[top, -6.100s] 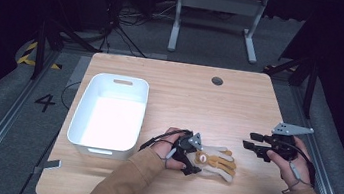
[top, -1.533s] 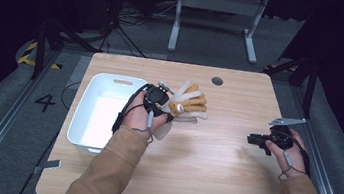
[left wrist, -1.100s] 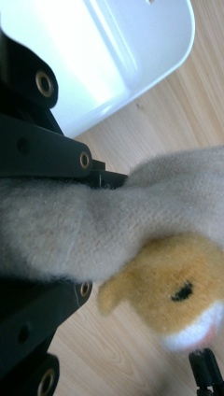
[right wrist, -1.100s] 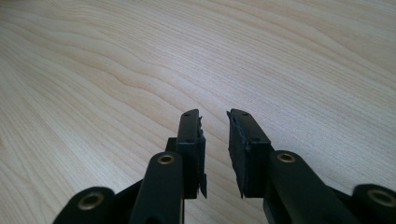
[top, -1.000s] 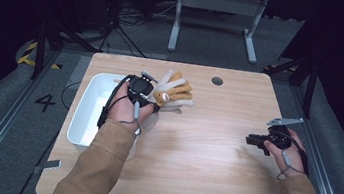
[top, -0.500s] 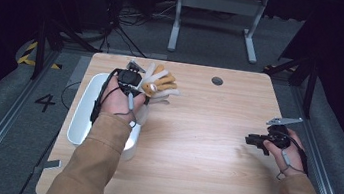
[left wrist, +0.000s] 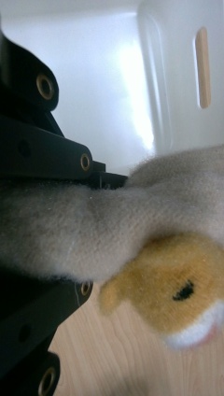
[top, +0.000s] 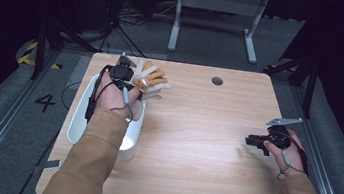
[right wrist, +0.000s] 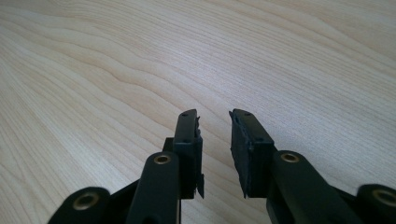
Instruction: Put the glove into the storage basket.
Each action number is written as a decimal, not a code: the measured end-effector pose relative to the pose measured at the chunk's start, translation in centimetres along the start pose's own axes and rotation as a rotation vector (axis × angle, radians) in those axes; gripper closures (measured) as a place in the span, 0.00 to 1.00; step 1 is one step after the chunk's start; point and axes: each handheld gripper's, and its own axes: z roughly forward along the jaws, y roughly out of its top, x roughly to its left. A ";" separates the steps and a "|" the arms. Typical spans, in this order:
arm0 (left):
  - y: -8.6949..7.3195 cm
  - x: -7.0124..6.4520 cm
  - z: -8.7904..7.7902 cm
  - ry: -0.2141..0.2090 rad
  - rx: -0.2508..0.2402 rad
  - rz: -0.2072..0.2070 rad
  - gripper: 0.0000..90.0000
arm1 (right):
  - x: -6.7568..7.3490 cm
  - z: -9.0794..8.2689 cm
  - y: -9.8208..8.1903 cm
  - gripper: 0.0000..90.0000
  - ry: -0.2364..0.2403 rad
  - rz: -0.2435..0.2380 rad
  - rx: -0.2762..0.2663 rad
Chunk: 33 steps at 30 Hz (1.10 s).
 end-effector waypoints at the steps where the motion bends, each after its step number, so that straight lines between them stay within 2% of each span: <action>1: 0.0 0.3 -0.1 0.005 -0.001 -0.012 0.82 | 0.0 0.0 0.0 0.80 0.004 0.001 -0.002; 9: -0.2 1.4 -0.4 0.052 0.013 -0.055 0.82 | 0.0 0.2 0.2 0.80 -0.005 -0.011 0.006; 15: -0.5 2.2 -0.8 0.075 0.010 -0.090 0.82 | 0.2 0.5 0.7 0.80 0.010 -0.021 0.003; 17: -0.7 2.5 -0.8 0.077 0.011 -0.102 0.82 | 0.2 0.7 0.9 0.80 0.013 -0.022 0.009; 20: -1.0 3.0 -0.8 0.084 0.014 -0.125 0.82 | 0.4 1.1 1.4 0.80 -0.007 -0.040 0.013; 23: -1.2 3.4 -0.9 0.088 0.017 -0.134 0.82 | 0.5 1.3 1.8 0.80 -0.006 -0.050 0.015; 25: -1.5 3.9 -1.1 0.096 0.024 -0.154 0.82 | 0.6 1.5 2.1 0.80 -0.003 -0.053 0.014; 26: -1.5 3.9 -1.1 0.096 0.024 -0.154 0.82 | 0.6 1.5 2.1 0.80 -0.003 -0.053 0.014; 29: -1.7 4.9 -1.2 0.092 0.038 -0.193 0.82 | 0.6 1.7 2.1 0.80 -0.002 -0.050 0.021; 33: -1.7 5.1 -0.9 0.080 0.064 -0.216 0.82 | 0.5 1.6 2.1 0.80 -0.005 -0.047 0.018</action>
